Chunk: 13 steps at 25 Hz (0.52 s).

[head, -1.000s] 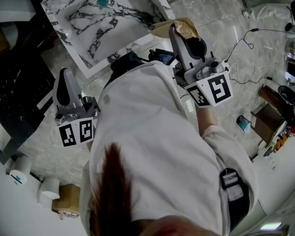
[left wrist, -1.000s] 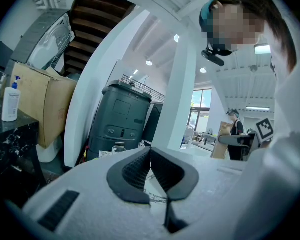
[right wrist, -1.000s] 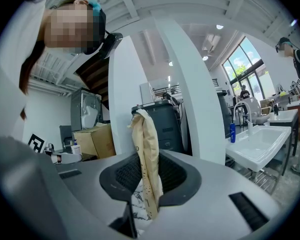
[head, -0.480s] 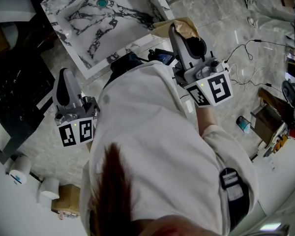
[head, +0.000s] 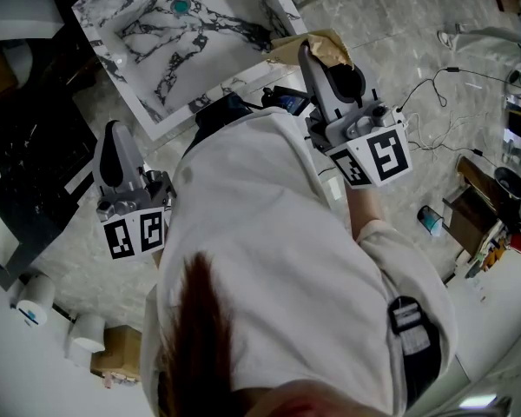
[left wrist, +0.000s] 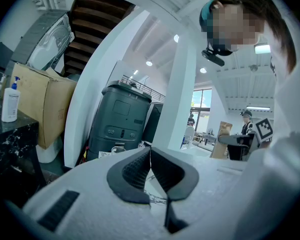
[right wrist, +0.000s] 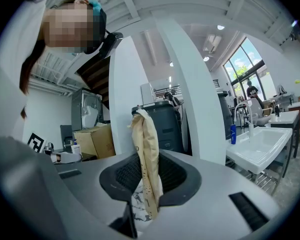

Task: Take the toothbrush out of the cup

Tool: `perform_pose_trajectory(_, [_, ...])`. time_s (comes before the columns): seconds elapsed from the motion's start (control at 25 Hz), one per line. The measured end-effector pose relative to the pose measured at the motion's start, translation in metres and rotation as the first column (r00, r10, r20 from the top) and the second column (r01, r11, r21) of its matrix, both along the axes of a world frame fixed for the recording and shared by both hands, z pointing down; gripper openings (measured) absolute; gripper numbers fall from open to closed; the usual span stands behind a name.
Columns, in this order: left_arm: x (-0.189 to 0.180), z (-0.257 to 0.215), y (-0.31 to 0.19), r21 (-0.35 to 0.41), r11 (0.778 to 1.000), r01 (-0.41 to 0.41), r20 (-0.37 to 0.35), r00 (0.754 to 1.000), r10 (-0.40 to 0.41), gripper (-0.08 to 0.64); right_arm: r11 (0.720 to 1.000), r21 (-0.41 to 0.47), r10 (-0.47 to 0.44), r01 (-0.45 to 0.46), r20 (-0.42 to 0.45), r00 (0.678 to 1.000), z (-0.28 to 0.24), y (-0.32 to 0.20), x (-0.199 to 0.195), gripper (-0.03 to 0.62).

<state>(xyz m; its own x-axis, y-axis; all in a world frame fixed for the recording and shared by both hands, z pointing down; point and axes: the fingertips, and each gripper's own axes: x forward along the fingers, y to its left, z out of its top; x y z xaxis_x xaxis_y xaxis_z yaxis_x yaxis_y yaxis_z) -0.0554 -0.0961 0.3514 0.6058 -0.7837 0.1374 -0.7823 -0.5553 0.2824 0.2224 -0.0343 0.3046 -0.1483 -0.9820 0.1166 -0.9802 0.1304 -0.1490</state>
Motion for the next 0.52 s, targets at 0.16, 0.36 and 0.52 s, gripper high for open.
perform_pose_trajectory(0.16, [-0.0003,0.0001,-0.0003,0.001,1.000,0.001,-0.001,1.000,-0.001,0.015,1.000,0.003,-0.003,0.003,0.003,1.000,0.0000,-0.0011,-0.0010,0.069])
perform_pose_trajectory(0.36, [-0.0018,0.0000,-0.0005,0.004,1.000,0.005,-0.002,1.000,-0.005,0.015,1.000,0.005,-0.005,0.005,0.002,1.000,-0.0001,-0.0015,-0.0021,0.069])
perform_pose_trajectory(0.52, [-0.0034,-0.0001,0.0008,0.006,1.000,0.007,-0.002,1.000,-0.007,0.015,1.000,0.006,-0.004,0.004,0.000,1.000,-0.0001,0.0003,-0.0030,0.069])
